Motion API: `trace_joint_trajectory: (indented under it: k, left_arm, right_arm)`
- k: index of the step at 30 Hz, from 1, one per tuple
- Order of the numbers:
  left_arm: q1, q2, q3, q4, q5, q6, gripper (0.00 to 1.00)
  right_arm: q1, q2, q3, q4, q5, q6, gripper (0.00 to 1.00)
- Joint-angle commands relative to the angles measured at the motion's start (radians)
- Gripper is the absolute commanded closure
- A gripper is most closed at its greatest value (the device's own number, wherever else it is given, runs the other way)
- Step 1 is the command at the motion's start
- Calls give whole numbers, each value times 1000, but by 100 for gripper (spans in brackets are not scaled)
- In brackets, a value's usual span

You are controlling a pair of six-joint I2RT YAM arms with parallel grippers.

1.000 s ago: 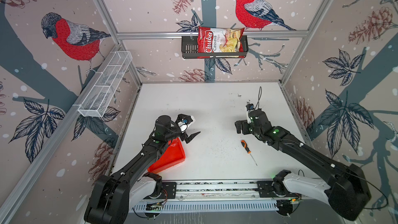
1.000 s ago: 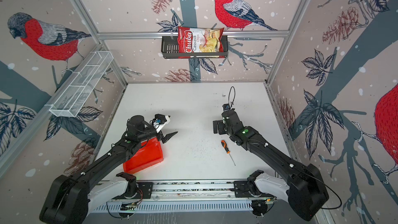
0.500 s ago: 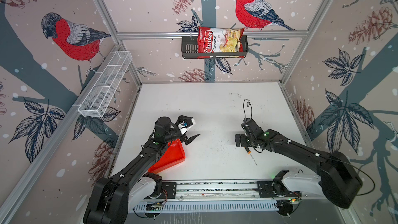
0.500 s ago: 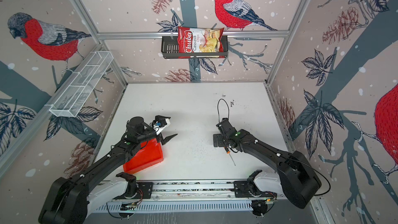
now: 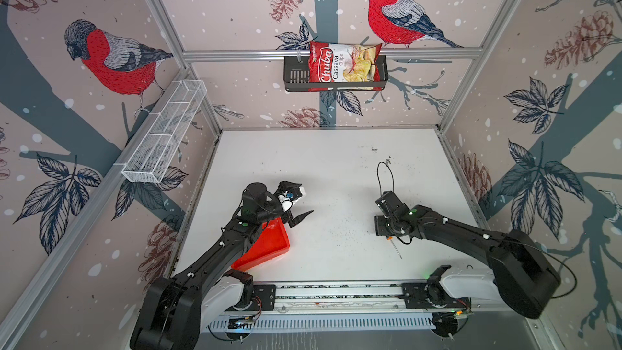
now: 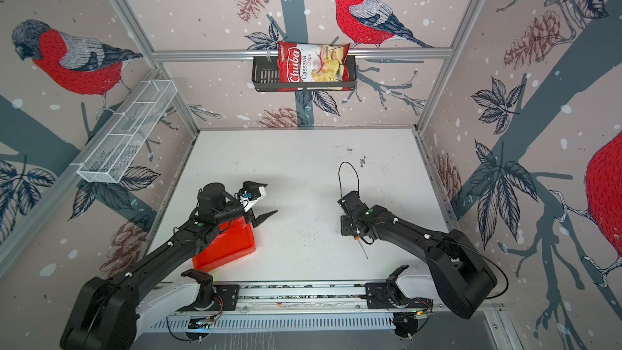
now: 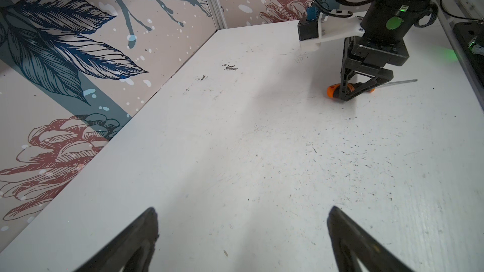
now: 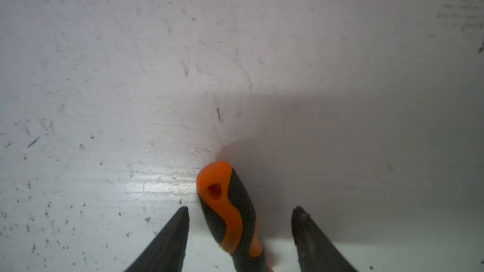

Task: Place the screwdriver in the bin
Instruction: 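Close the right gripper on the orange screwdriver handle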

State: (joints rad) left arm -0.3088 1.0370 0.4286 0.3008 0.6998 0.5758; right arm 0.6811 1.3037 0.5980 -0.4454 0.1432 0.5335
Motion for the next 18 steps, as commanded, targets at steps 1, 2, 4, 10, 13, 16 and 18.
trace_joint_trajectory:
  k: [1, 2, 4, 10, 13, 16, 18]
  left_arm:
    - [0, 3, 2, 1, 13, 4, 1]
    - [0, 4, 3, -3, 13, 5, 1]
    - [0, 5, 5, -9, 14, 10, 1]
    - [0, 9, 6, -11, 12, 13, 1]
    - [0, 11, 7, -13, 9, 7, 1]
    - [0, 9, 9, -24, 7, 6, 1]
    - [-1, 9, 7, -20, 6, 6, 1]
  right_arm:
    - [3, 16, 11, 22, 26, 40, 42]
    - [3, 22, 10, 28, 28, 38, 44]
    - [3, 33, 16, 30, 43, 34, 48]
    - [1, 42, 13, 43, 63, 34, 64]
    - [-1, 49, 10, 47, 79, 32, 72]
    - [-3, 51, 8, 49, 86, 29, 75]
    - [-5, 50, 2, 58, 97, 25, 77]
